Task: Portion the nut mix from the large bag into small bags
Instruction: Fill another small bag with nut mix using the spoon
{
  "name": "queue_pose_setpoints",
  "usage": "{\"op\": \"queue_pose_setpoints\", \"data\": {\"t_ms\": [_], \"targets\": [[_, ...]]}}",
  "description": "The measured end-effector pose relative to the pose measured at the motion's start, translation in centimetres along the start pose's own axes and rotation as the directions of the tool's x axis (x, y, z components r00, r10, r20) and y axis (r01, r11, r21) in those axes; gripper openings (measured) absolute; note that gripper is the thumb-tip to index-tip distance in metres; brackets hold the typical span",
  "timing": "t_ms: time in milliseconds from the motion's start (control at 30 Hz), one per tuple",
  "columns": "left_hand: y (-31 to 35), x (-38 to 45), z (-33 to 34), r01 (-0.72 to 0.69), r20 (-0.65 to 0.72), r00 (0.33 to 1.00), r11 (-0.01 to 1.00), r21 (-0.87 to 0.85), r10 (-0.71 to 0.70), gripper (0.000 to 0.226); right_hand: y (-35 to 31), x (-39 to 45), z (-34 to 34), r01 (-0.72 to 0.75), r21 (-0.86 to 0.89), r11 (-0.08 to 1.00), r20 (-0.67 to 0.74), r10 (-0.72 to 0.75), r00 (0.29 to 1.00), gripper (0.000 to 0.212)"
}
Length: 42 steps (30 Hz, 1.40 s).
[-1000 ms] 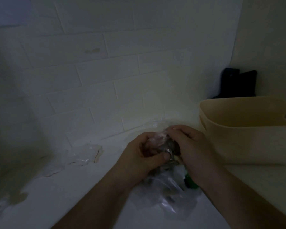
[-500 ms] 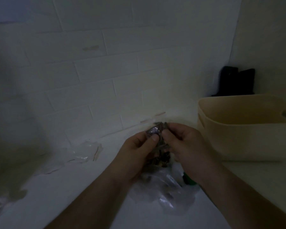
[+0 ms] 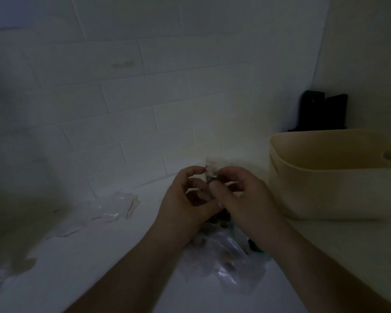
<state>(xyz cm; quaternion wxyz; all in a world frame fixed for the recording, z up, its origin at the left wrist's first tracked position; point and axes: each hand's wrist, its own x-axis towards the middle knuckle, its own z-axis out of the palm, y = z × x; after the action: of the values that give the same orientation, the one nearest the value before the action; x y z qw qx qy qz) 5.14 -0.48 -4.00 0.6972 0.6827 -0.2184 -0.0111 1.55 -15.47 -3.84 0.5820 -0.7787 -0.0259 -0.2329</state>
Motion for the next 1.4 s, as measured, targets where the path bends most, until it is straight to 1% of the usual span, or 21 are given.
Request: {"op": "queue_pose_setpoints", "data": {"t_ms": [33,100,167,233,300,367,400,467,533,633,700,767,833,900,967,1033,1100,1167,1233,1333,1400], "targets": [[0.0,0.0,0.1,0.004,0.016,1.0,0.999,-0.039,-0.004,0.058,-0.2,-0.1,0.1,-0.002,0.012,1.0,0.005,0.002,1.0,0.013],[0.1,0.0,0.1,0.024,0.027,0.999,0.994,-0.111,-0.021,0.056,-0.1,0.1,0.0,-0.01,0.011,1.0,-0.044,0.01,0.999,0.016],[0.0,0.3,-0.1,0.015,-0.033,0.999,0.997,-0.075,-0.017,0.046,0.2,0.3,-0.4,-0.05,0.075,0.996,-0.076,0.056,0.996,0.021],[-0.5,0.7,-0.4,0.023,-0.08,0.997,1.0,0.001,-0.022,0.041,0.3,0.5,-0.6,-0.105,0.193,0.975,-0.055,0.118,0.992,0.027],[-0.7,0.7,-0.5,0.075,-0.039,0.996,0.997,0.01,-0.074,0.048,0.3,0.5,-0.6,-0.162,0.317,0.934,-0.009,0.174,0.985,0.031],[-0.7,0.4,-0.2,0.107,0.044,0.993,0.994,-0.017,-0.106,0.051,0.2,0.4,-0.5,-0.189,0.367,0.911,0.041,0.187,0.981,0.035],[-0.6,0.3,-0.1,0.097,0.063,0.993,0.995,-0.031,-0.095,0.043,0.2,0.4,-0.5,-0.184,0.348,0.919,0.054,0.177,0.983,0.036],[-0.5,0.4,-0.2,0.056,0.031,0.998,0.998,-0.021,-0.055,0.028,0.2,0.3,-0.3,-0.172,0.312,0.934,0.079,0.155,0.985,0.032],[-0.7,0.5,-0.4,0.04,0.018,0.999,0.999,-0.012,-0.04,0.026,0.0,0.1,-0.4,-0.162,0.311,0.936,0.111,0.133,0.985,0.026],[-0.6,0.4,-0.3,0.031,0.046,0.998,0.999,-0.017,-0.03,0.029,-0.3,-0.1,-0.7,-0.096,0.274,0.957,0.085,0.075,0.994,0.033],[-0.6,0.4,-0.3,0.028,0.051,0.998,0.999,-0.033,-0.027,0.028,-0.2,-0.1,-0.8,-0.107,0.315,0.943,0.086,0.083,0.993,0.037],[-0.8,0.6,-0.4,0.048,0.044,0.998,0.994,-0.095,-0.044,0.028,-0.2,0.0,-0.8,-0.147,0.346,0.927,0.079,0.128,0.989,0.035],[-0.8,0.7,-0.3,0.087,0.027,0.996,0.977,-0.196,-0.084,0.029,0.0,0.1,-0.9,-0.163,0.318,0.934,0.087,0.143,0.986,0.025],[-0.5,0.5,-0.3,0.119,0.048,0.993,0.952,-0.283,-0.11,0.027,-0.2,0.0,-0.8,-0.176,0.318,0.932,0.12,0.145,0.982,0.017],[-0.1,0.2,-0.1,0.143,0.066,0.989,0.939,-0.313,-0.129,0.024,-0.4,-0.2,-0.7,-0.179,0.329,0.927,0.125,0.145,0.981,0.019],[0.1,0.2,0.0,0.144,0.042,0.99,0.937,-0.319,-0.138,0.025,-0.5,-0.3,-0.6,-0.182,0.359,0.915,0.128,0.145,0.981,0.023],[0.1,0.3,0.2,0.092,0.001,0.995,0.954,-0.287,-0.096,0.026,-0.5,-0.4,-0.5,-0.191,0.37,0.909,0.129,0.153,0.98,0.025],[0.1,0.4,0.2,0.025,-0.029,0.999,0.971,-0.239,-0.033,0.021,-0.5,-0.4,-0.3,-0.194,0.369,0.909,0.121,0.16,0.98,0.021],[0.0,0.4,0.0,-0.013,-0.033,0.999,0.98,-0.198,0.007,0.018,-0.7,-0.4,-0.2,-0.19,0.373,0.908,0.101,0.164,0.981,0.011],[-0.1,0.4,-0.1,-0.001,-0.026,1.0,0.978,-0.207,-0.004,0.025,-1.0,-0.2,-0.5,-0.189,0.373,0.909,0.068,0.176,0.982,0.01],[0.1,0.3,0.0,0.014,-0.024,1.0,0.98,-0.201,-0.019,0.02,-1.1,-0.1,-0.7,-0.198,0.374,0.906,0.059,0.19,0.98,0.011]]}}
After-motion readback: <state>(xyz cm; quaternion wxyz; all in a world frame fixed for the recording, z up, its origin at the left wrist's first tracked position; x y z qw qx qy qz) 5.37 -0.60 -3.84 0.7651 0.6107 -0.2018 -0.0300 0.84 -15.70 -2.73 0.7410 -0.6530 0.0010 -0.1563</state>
